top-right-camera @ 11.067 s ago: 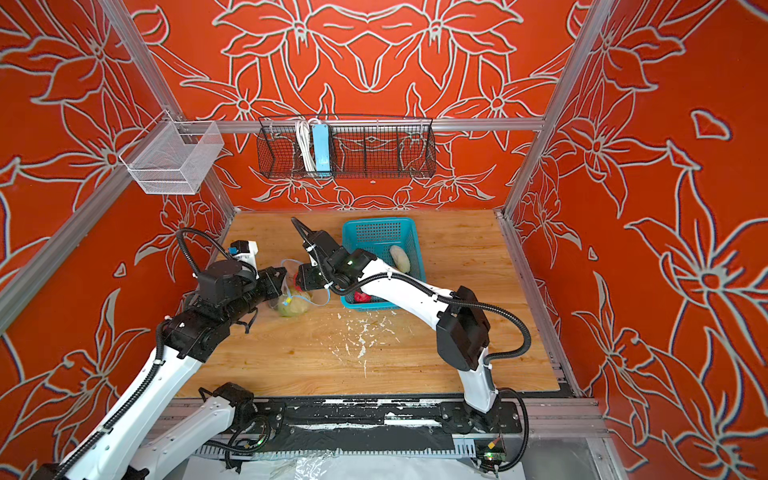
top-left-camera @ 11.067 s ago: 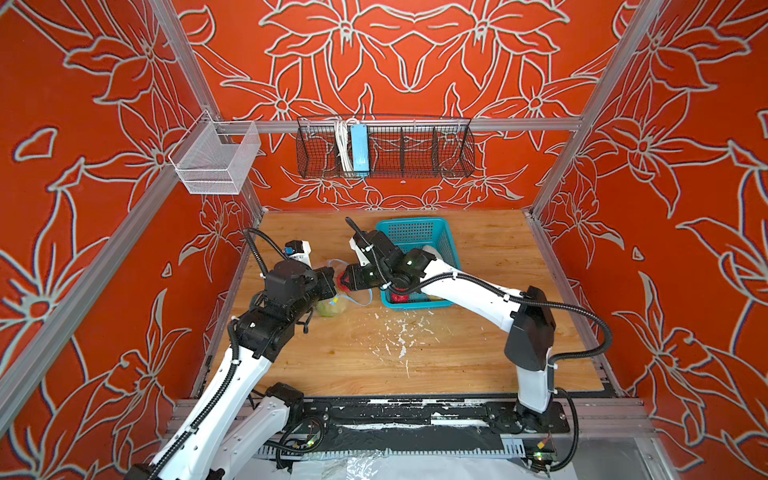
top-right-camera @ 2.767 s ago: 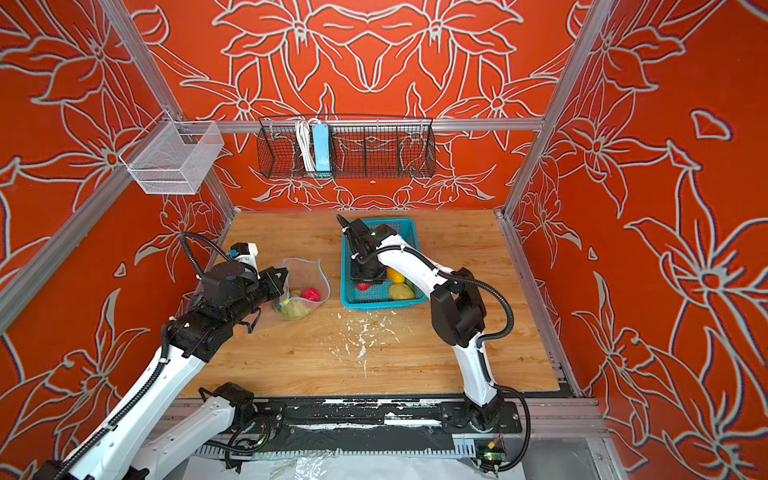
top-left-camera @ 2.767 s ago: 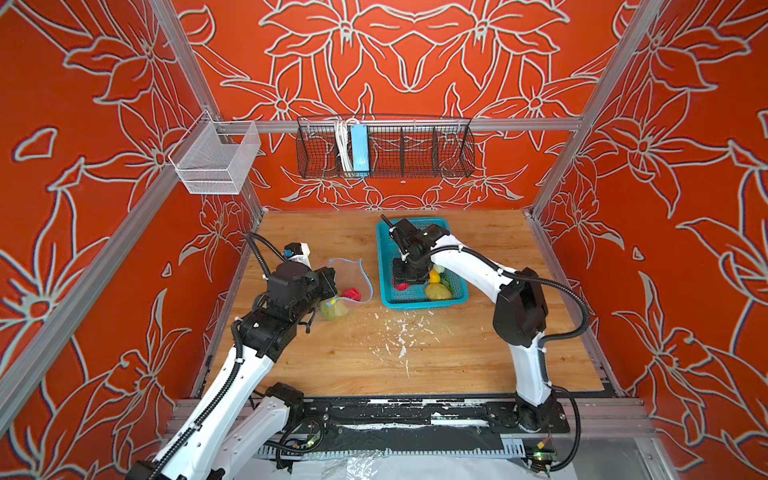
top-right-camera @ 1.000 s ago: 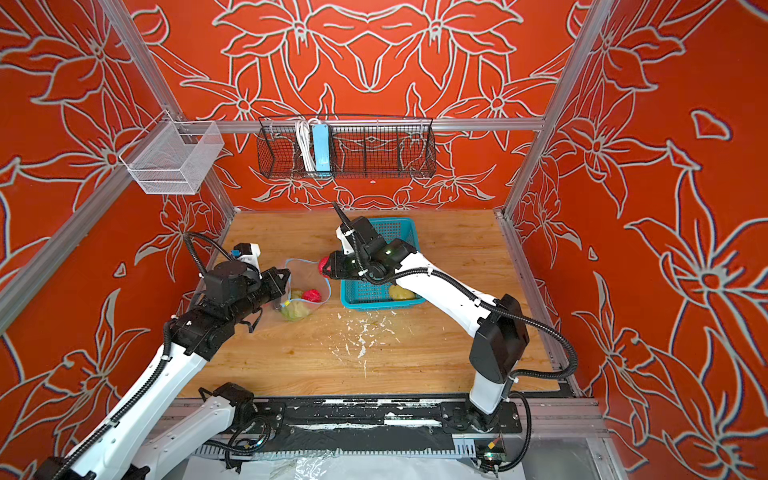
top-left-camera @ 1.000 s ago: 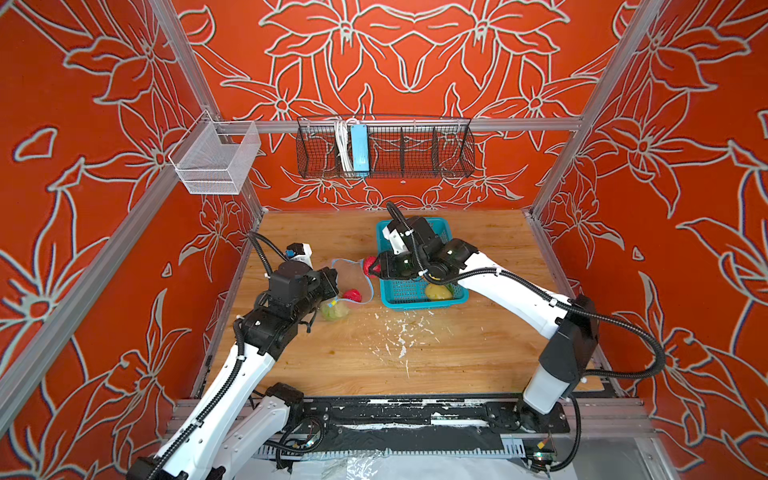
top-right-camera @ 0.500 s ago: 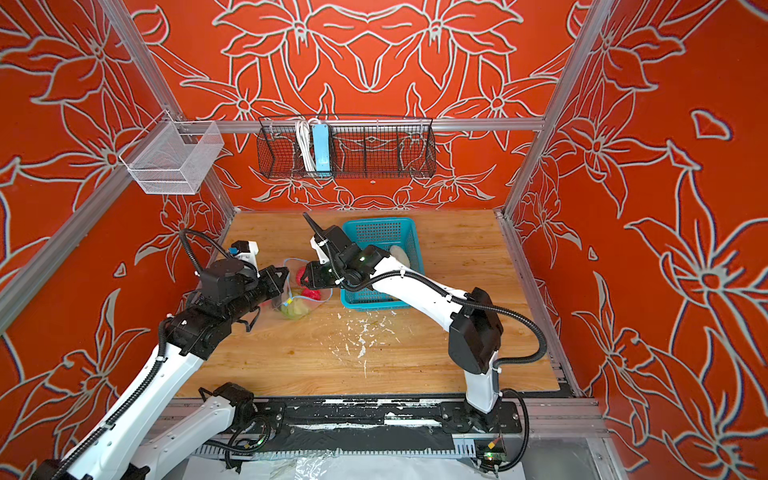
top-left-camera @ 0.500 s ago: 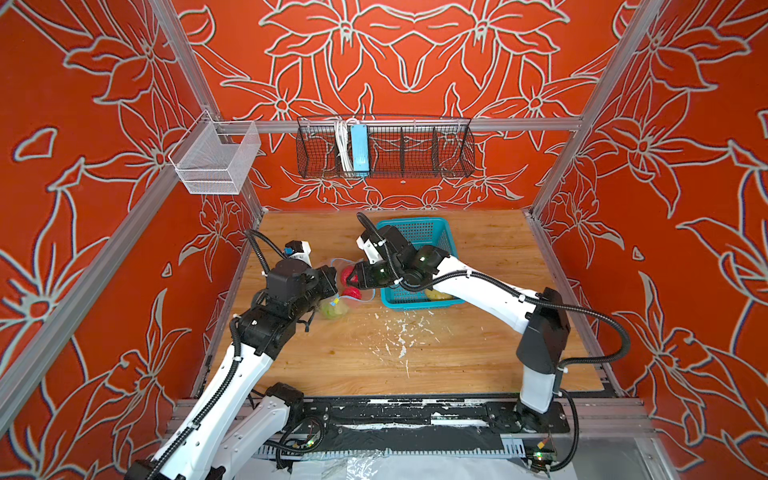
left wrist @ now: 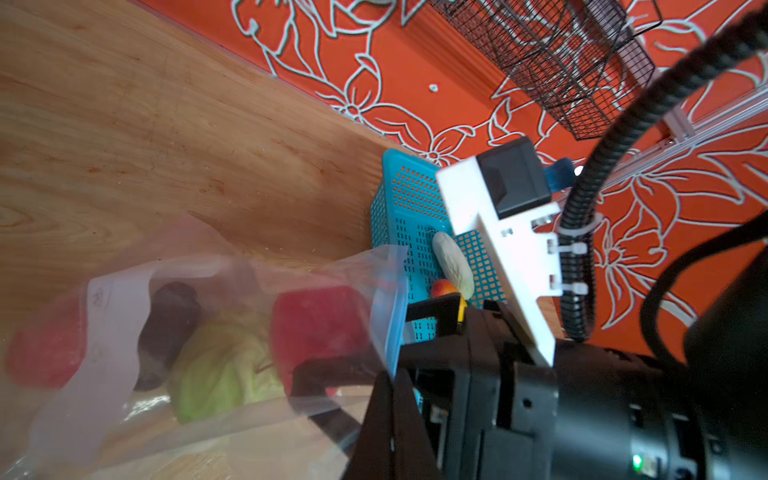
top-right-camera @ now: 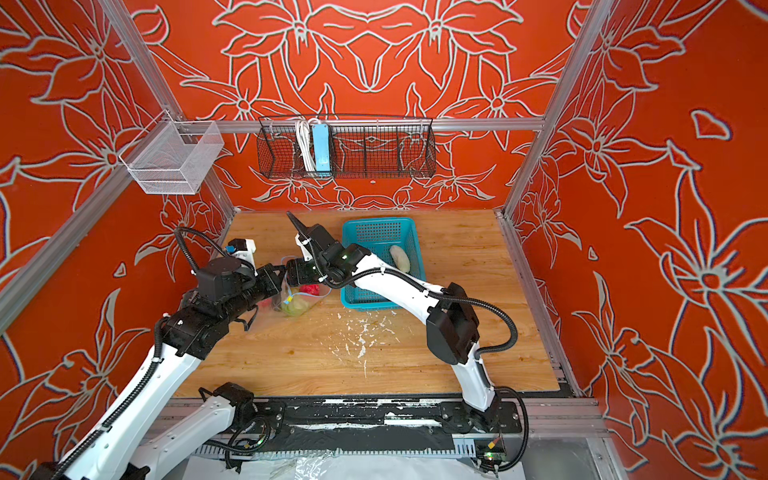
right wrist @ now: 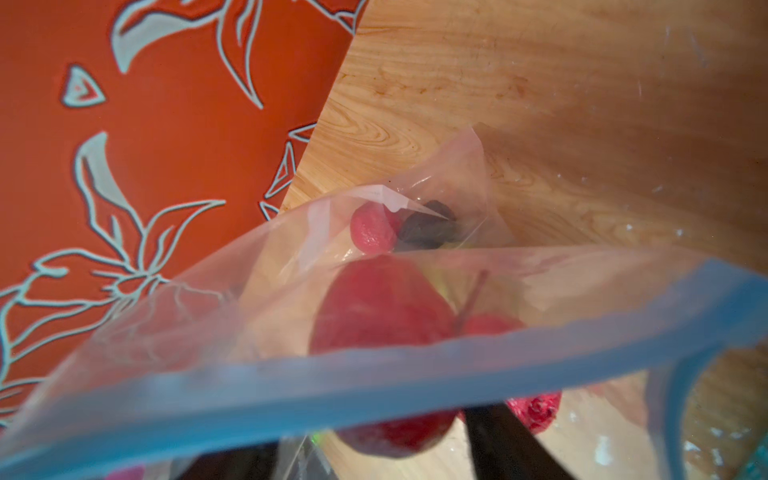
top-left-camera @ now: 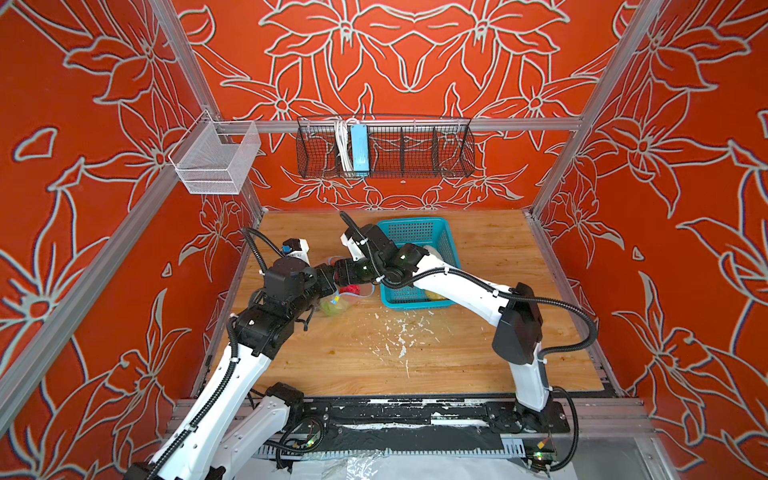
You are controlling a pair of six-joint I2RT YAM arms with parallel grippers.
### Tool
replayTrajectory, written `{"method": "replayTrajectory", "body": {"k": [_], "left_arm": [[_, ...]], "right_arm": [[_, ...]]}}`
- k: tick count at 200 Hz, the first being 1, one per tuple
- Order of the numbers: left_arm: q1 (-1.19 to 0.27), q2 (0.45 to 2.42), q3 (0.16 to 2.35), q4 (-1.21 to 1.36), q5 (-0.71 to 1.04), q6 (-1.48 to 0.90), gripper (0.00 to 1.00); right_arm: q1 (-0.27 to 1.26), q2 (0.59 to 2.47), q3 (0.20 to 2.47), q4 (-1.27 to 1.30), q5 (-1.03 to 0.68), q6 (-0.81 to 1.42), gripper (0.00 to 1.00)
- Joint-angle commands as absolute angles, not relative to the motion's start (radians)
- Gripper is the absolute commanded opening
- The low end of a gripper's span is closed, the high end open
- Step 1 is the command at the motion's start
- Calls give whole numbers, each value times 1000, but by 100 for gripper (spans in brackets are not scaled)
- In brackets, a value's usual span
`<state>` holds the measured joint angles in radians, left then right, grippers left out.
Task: Place the food in the zip-top bag and seal the zipper
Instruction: 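Lower the radish into the bag and open the right gripper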
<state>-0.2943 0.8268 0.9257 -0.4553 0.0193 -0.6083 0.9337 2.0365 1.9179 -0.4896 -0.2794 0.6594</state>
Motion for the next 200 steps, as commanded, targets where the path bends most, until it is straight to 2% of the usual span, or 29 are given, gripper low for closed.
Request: {"method": "replayTrajectory", "body": {"k": [1, 27, 51, 78, 96, 115, 141, 162, 187, 200], "left_arm": [[-296, 815, 947, -445, 20, -600, 0], [-296, 816, 945, -443, 19, -601, 0], [-296, 819, 942, -439, 21, -605, 0], [-296, 821, 946, -437, 21, -606, 0], [-296, 822, 945, -436, 21, -606, 0], [-296, 825, 945, -439, 24, -606, 0], [-296, 818, 940, -440, 23, -608, 0], [-296, 818, 939, -438, 21, -606, 0], [-296, 819, 941, -439, 21, -606, 0], [-296, 819, 939, -434, 22, -608, 0]], "right_arm": [[943, 2026, 1931, -469, -275, 653, 86], [943, 1995, 1897, -465, -267, 650, 91], [943, 1978, 1874, -462, -272, 659, 92], [945, 1952, 1834, -452, -279, 665, 85], [944, 1936, 1785, -451, -224, 634, 81], [943, 1937, 1821, -532, -212, 638, 71], [970, 1860, 1731, -421, -189, 609, 74], [966, 1857, 1753, -466, -194, 601, 72], [968, 1780, 1604, -233, -279, 606, 73], [966, 1775, 1605, -240, -265, 607, 73]]}}
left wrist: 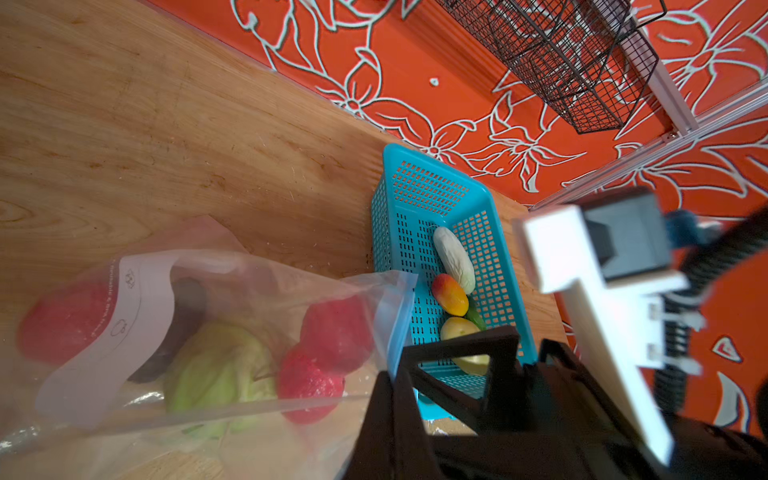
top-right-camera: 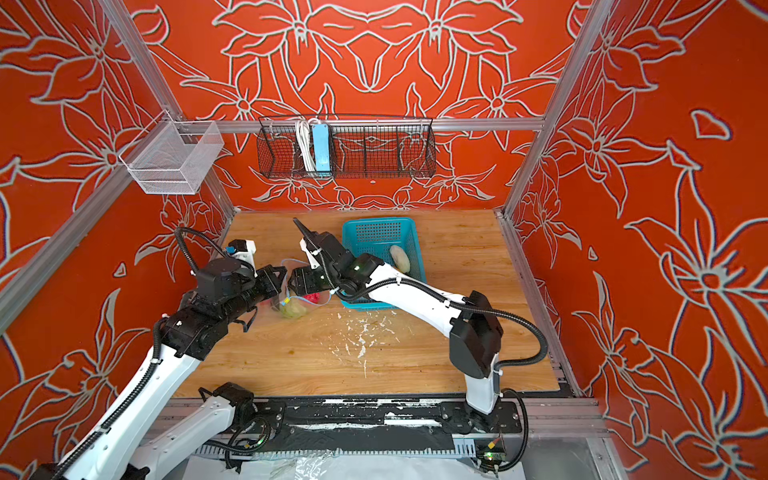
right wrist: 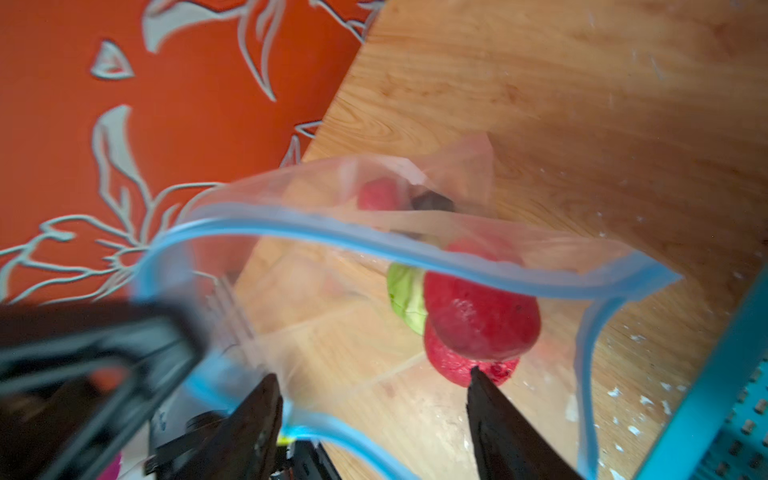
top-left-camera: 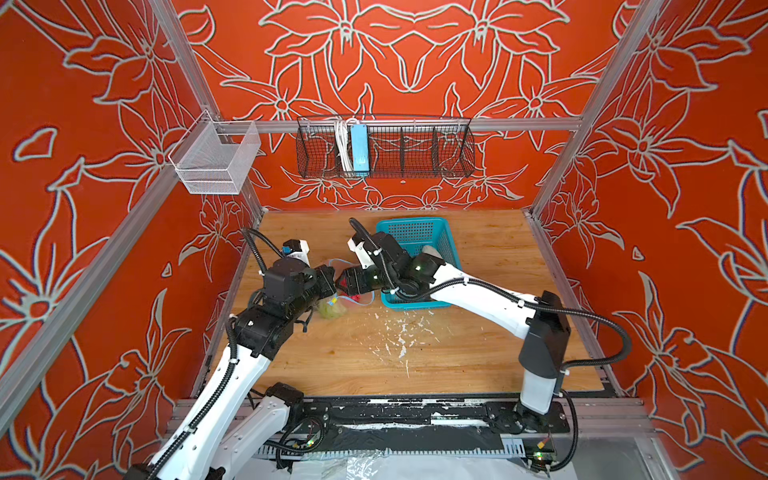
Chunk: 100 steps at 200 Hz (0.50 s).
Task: Place the food in the zip-top bag and seal the zipper
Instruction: 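Lower the radish into the bag and open the right gripper, then withdraw the right gripper to the basket while the left gripper lifts the bag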
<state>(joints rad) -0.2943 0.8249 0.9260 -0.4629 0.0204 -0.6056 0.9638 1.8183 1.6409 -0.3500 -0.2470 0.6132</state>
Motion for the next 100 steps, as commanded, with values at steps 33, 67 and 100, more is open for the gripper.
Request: {"method": "replayTrajectory", "body": {"k": [33, 67, 100], "left_arm": [[-296, 816, 943, -439, 19, -604, 0], [-296, 815, 953, -436, 14, -608, 0], [-296, 827, 954, -434, 10, -612, 0]], "right_arm": [[966, 1759, 1643, -308, -262, 595, 72], [965, 1729, 1705, -490, -158, 556, 73], [953, 1723, 1762, -704, -52, 543, 73]]}}
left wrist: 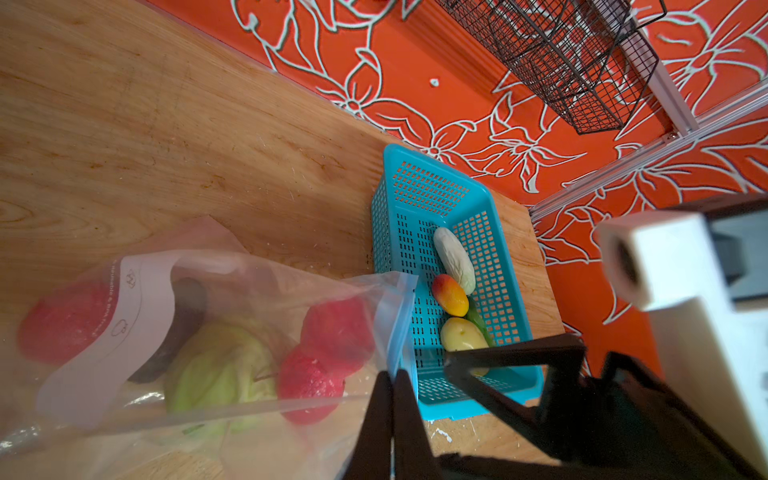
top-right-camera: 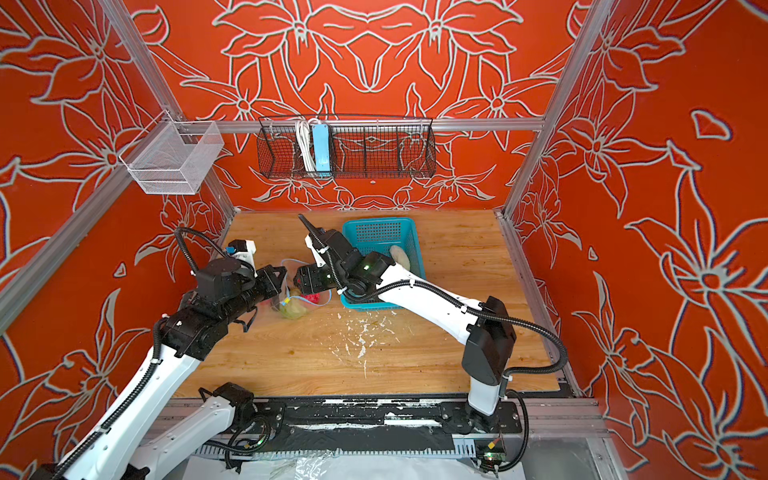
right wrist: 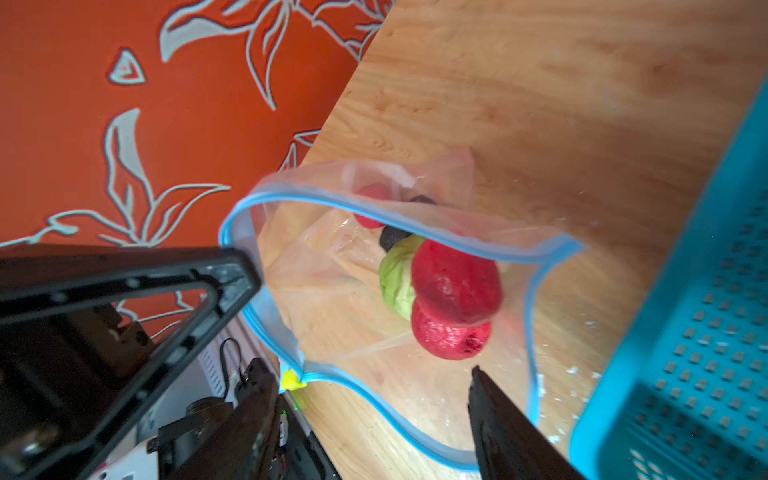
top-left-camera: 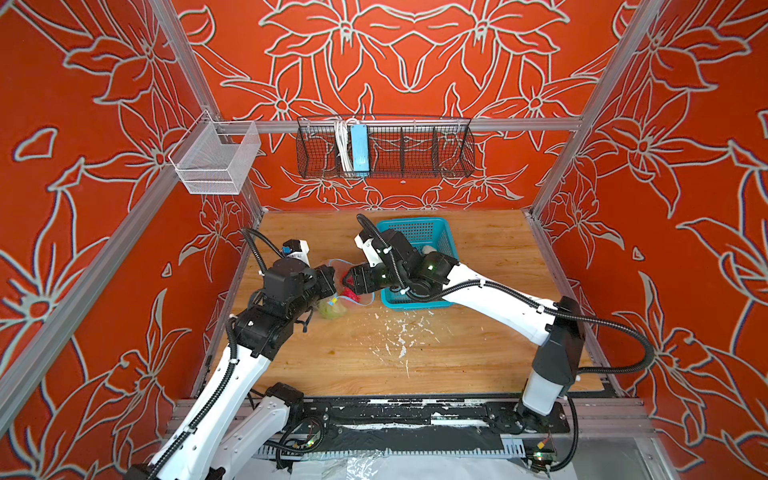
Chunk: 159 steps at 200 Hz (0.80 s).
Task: Place the food in the zip-top bag and seal the zipper
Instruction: 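Withdraw the right gripper to the basket while the left gripper lifts the bag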
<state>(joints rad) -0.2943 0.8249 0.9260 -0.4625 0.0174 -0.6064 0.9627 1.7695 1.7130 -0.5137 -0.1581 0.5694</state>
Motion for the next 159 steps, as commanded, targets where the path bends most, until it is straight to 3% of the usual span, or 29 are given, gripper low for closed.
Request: {"method": "replayTrajectory", "body": {"k": [1, 28, 91, 159], "left_arm": [[-295, 827, 953, -434, 10, -612, 0], [-296, 825, 962, -434, -1, -605, 0], [-296, 954, 1201, -605, -30, -504, 0], [-284, 1035, 1311, -607, -107, -404, 0]], "right_arm": [[952, 1723, 1762, -708, -50, 543, 73], [927, 1690, 1740, -803, 8, 569, 74], [837, 1612, 1700, -1008, 133, 610, 98], [742, 1640, 1670, -1161, 182, 622, 98]]}}
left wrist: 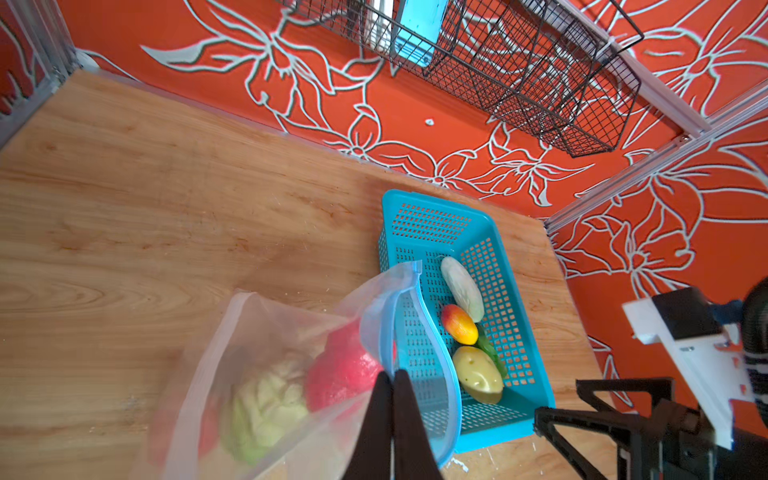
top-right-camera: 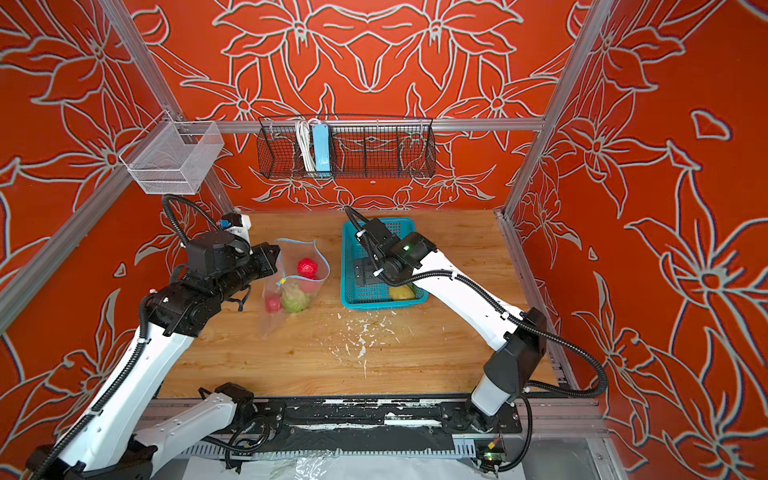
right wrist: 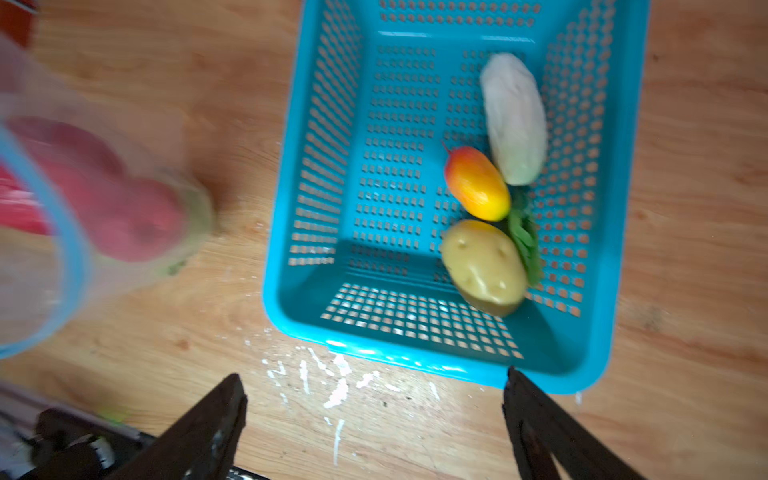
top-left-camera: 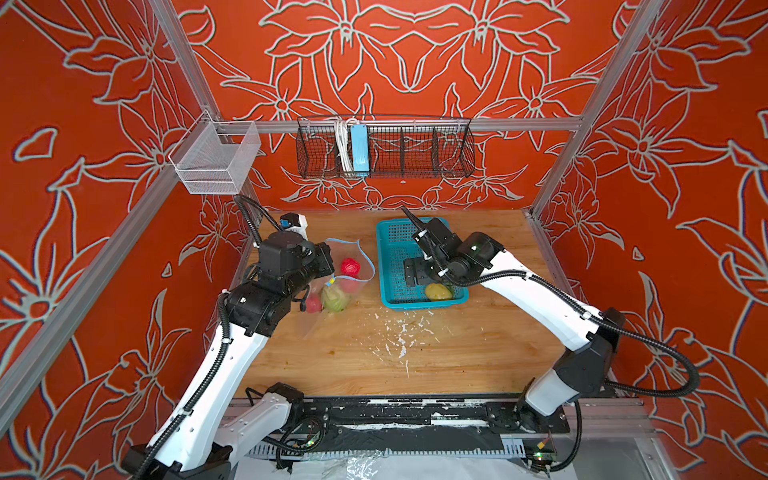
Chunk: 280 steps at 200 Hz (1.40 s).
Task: Place the food in the zip-top bag and seal the zipper
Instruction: 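Withdraw the right gripper to the basket while the left gripper lifts the bag, then lower the right gripper toward the mango while the left gripper lowers the bag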
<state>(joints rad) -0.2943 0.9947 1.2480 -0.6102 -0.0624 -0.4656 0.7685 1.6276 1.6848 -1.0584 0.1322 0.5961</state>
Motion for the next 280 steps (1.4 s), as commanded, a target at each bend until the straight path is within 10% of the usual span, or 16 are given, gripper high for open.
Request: {"method": "replayTrajectory", "body": {"k": [1, 133, 280], "left_arm": [[-283, 1038, 1313, -607, -108, -403, 0], [-134, 1201, 1542, -641, -109, -314, 0], [-168, 1049, 1086, -449, 60, -435, 0]], "right_arm": [[741, 1642, 1671, -1163, 182, 622, 98], [658, 1969, 1889, -1286, 165, 592, 97], [598, 2367, 2385, -1448, 224, 533, 76]]}}
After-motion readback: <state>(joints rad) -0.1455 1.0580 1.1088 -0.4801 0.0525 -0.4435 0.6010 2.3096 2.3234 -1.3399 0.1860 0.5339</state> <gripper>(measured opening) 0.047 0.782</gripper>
